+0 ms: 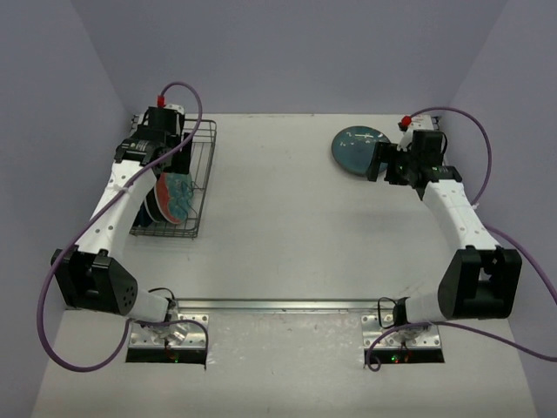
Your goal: Unload the plates from the dish rack
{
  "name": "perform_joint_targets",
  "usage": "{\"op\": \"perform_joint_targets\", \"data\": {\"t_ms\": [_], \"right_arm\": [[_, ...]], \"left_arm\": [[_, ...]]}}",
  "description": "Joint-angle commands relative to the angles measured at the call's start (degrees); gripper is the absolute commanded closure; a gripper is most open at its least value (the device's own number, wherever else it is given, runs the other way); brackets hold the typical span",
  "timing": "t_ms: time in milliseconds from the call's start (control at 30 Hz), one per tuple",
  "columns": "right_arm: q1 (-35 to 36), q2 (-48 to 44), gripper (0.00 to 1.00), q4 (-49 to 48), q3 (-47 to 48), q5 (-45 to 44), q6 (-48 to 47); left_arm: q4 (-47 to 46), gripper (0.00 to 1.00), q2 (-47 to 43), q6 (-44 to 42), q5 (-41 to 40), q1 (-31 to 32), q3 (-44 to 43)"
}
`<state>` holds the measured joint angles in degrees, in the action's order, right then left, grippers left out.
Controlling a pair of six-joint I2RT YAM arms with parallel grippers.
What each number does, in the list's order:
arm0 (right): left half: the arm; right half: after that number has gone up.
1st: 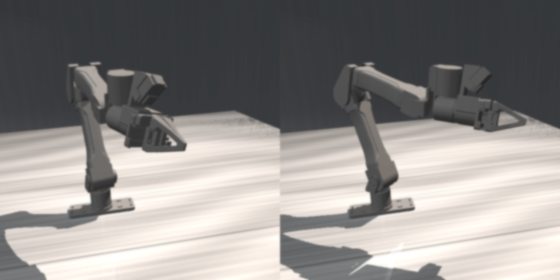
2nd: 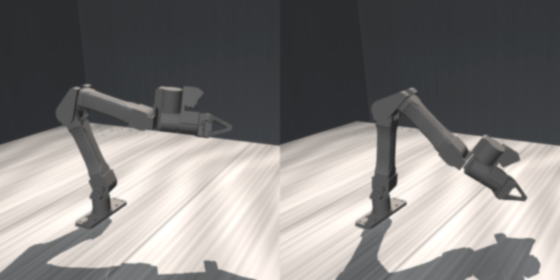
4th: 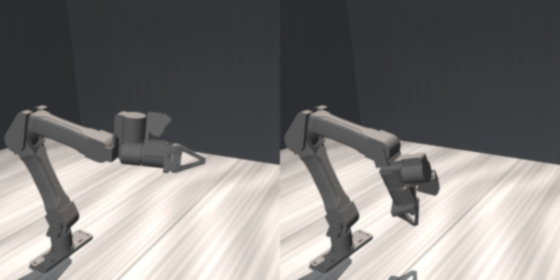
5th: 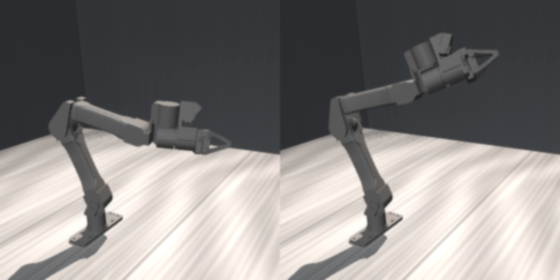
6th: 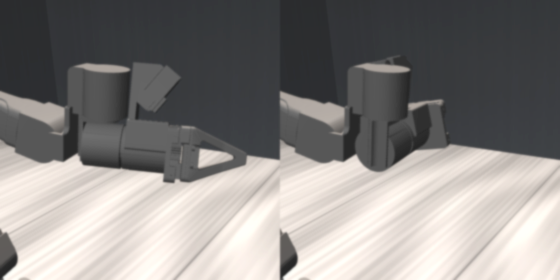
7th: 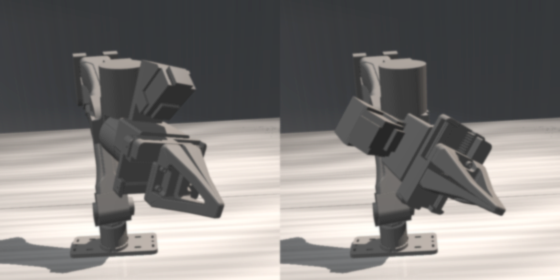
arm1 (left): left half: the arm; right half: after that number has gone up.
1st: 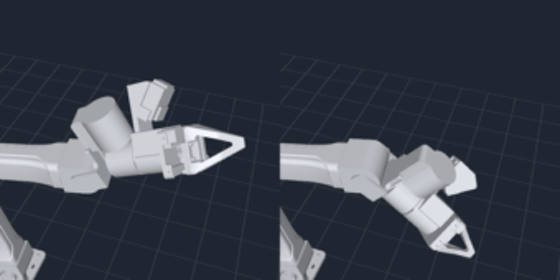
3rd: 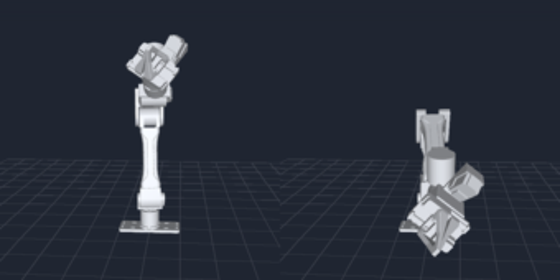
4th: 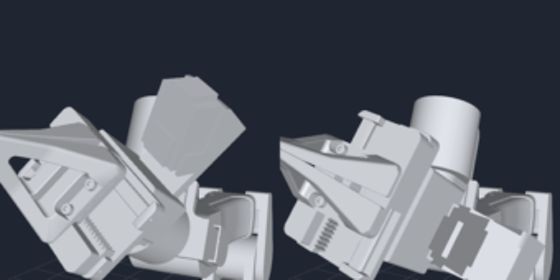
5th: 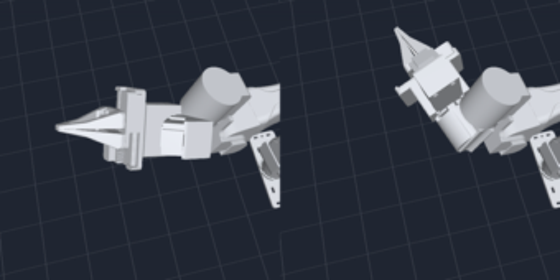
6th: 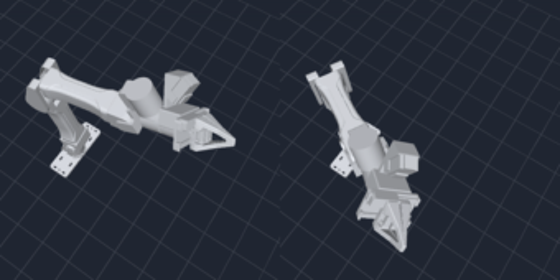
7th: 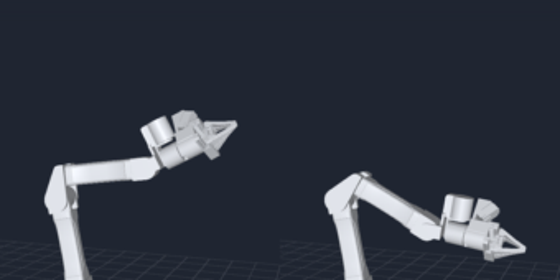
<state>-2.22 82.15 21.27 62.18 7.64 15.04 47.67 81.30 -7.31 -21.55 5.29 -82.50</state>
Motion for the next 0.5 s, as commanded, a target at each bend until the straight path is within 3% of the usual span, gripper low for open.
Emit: {"op": "perform_joint_targets", "data": {"t_ms": [0, 467], "right_arm": [[1.1, -5.7, 0.01, -4.8, -1.9, -0.3, -4.2], [1.9, -6.9, 0.01, -4.0, -2.0, 1.1, -4.1]], "left_arm": [[-2.3, 0.27, 0.6, -2.3, -1.9, -0.6, 0.9], [-3.0, 0.31, 4.4, -1.7, 0.7, -0.6, 2.6]]}}
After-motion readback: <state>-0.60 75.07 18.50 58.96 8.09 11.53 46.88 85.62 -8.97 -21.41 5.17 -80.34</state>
